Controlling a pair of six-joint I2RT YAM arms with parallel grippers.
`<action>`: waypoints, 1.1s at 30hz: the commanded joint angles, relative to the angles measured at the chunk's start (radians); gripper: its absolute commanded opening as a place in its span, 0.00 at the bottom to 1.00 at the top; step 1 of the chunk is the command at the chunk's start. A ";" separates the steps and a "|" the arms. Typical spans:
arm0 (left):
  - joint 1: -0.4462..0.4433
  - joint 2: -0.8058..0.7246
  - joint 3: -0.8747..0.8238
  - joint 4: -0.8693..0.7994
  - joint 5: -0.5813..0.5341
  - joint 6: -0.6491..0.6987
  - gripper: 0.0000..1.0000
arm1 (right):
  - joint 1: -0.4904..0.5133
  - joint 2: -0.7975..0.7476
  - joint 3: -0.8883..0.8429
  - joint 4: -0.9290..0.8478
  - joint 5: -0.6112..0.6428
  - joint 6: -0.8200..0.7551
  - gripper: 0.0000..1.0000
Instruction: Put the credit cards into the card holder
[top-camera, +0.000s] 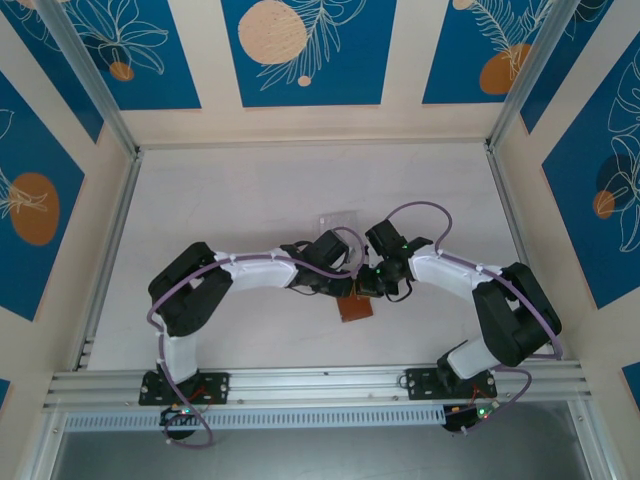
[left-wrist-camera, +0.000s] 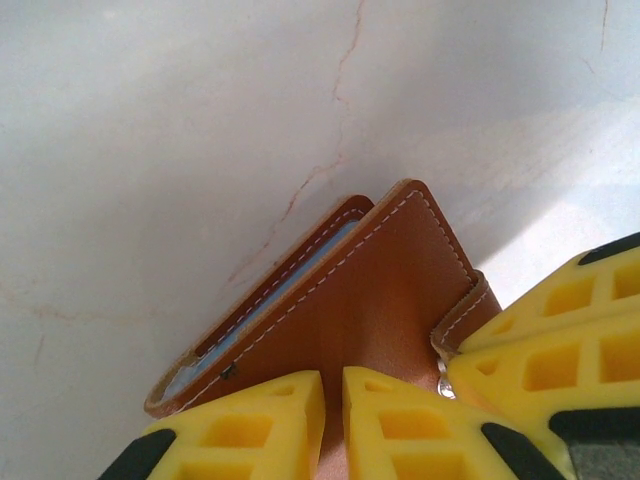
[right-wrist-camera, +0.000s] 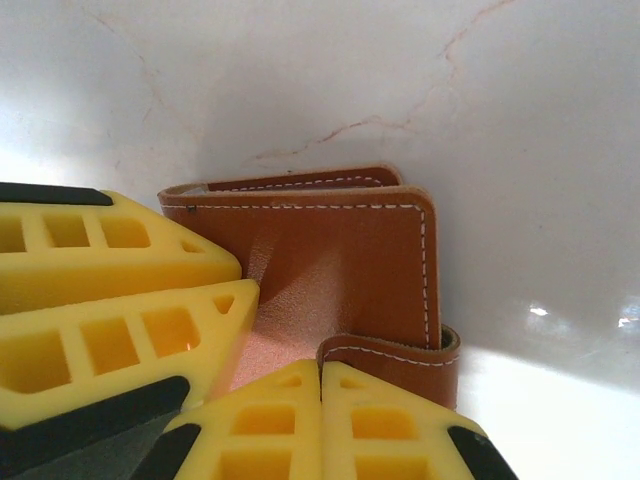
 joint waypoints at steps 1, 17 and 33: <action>-0.019 0.047 -0.041 -0.032 0.004 -0.001 0.15 | 0.007 -0.036 -0.005 -0.062 0.012 -0.001 0.00; -0.019 0.049 -0.046 -0.025 0.004 -0.007 0.15 | 0.032 0.043 0.009 -0.065 0.010 -0.011 0.00; -0.019 0.051 -0.054 -0.004 0.006 -0.010 0.15 | 0.038 0.096 -0.009 -0.073 -0.058 0.015 0.00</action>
